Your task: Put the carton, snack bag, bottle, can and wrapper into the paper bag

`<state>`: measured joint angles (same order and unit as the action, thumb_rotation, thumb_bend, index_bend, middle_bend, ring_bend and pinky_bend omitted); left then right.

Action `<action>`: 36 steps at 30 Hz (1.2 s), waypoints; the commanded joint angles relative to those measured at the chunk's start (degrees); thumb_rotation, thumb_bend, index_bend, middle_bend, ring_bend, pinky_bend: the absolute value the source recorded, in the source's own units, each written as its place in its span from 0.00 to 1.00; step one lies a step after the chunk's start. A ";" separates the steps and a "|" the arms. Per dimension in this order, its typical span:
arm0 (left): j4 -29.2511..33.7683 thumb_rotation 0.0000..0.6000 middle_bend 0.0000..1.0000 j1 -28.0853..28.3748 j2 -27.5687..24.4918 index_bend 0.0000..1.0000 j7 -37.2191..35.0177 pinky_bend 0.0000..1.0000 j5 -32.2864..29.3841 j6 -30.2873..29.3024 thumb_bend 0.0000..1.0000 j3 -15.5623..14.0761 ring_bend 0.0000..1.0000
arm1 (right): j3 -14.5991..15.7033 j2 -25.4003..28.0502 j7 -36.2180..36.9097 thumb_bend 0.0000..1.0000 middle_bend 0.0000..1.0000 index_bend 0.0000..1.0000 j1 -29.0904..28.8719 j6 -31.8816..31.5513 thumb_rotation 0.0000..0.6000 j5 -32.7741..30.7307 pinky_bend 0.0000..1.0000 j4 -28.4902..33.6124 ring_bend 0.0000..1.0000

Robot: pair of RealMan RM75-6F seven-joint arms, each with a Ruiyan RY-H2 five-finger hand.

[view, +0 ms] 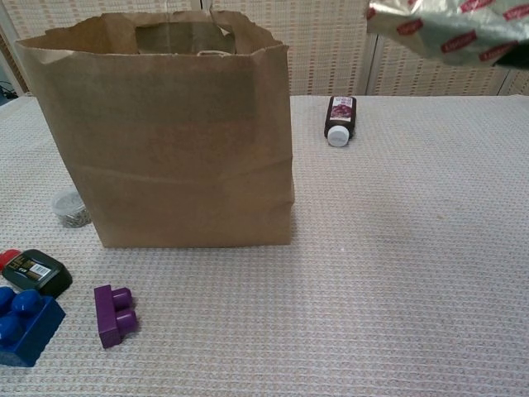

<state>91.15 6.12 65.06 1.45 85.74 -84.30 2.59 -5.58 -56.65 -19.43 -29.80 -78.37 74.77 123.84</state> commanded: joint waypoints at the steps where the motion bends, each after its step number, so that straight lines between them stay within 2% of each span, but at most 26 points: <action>1: 0.08 1.00 0.00 0.13 -0.01 0.00 0.02 0.00 -0.11 0.17 0.37 0.08 0.00 | -7.42 0.01 -3.49 0.24 0.50 0.58 -4.01 0.73 1.00 -8.83 0.67 0.62 0.50; 5: 0.06 1.00 0.00 0.26 -0.08 0.00 -0.38 0.00 -0.17 0.39 0.37 0.11 0.00 | -13.67 -4.76 -10.08 0.24 0.50 0.58 -9.05 -1.07 1.00 -17.47 0.67 -0.54 0.50; 9: 0.03 1.00 0.00 0.29 -0.18 0.00 -0.81 0.00 -0.09 0.42 0.37 0.06 0.00 | -20.12 -13.56 -16.23 0.24 0.50 0.58 -15.45 -5.59 1.00 -27.16 0.67 -1.94 0.50; 11: -0.03 1.00 0.00 0.23 -0.16 0.00 -1.13 0.00 0.03 0.24 0.37 0.04 0.00 | -21.81 -17.49 -19.10 0.24 0.50 0.58 -18.54 -7.36 1.00 -29.26 0.67 -3.72 0.50; 15: -0.34 1.00 0.00 -0.05 -0.05 0.00 -2.61 0.00 0.48 -0.38 0.37 -0.08 0.00 | -23.87 -26.80 -24.86 0.23 0.50 0.58 -25.48 -10.40 1.00 -31.68 0.67 -10.19 0.50; 24: -1.02 1.00 0.00 -0.07 -0.25 0.01 -4.14 0.00 0.56 -0.25 0.37 -0.21 0.00 | -27.46 -42.81 -30.62 0.23 0.50 0.57 -37.66 -10.61 1.00 -36.71 0.67 -24.97 0.50; 30: -1.21 1.00 0.00 -0.11 -0.35 0.01 -4.88 0.00 0.80 -0.33 0.37 -0.33 0.00 | -28.97 -48.89 -29.56 0.23 0.50 0.56 -42.01 -9.45 1.00 -36.36 0.67 -31.51 0.49; 36: -1.22 1.00 0.00 -0.13 -0.27 0.01 -4.58 0.00 0.79 -0.38 0.37 -0.34 0.00 | -28.95 -51.33 -28.58 0.23 0.50 0.55 -43.58 -8.35 1.00 -34.74 0.67 -34.44 0.48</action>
<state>89.92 5.99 64.78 -3.13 86.54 -84.68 2.24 -34.53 -107.75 -47.89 -73.17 -86.89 39.86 89.62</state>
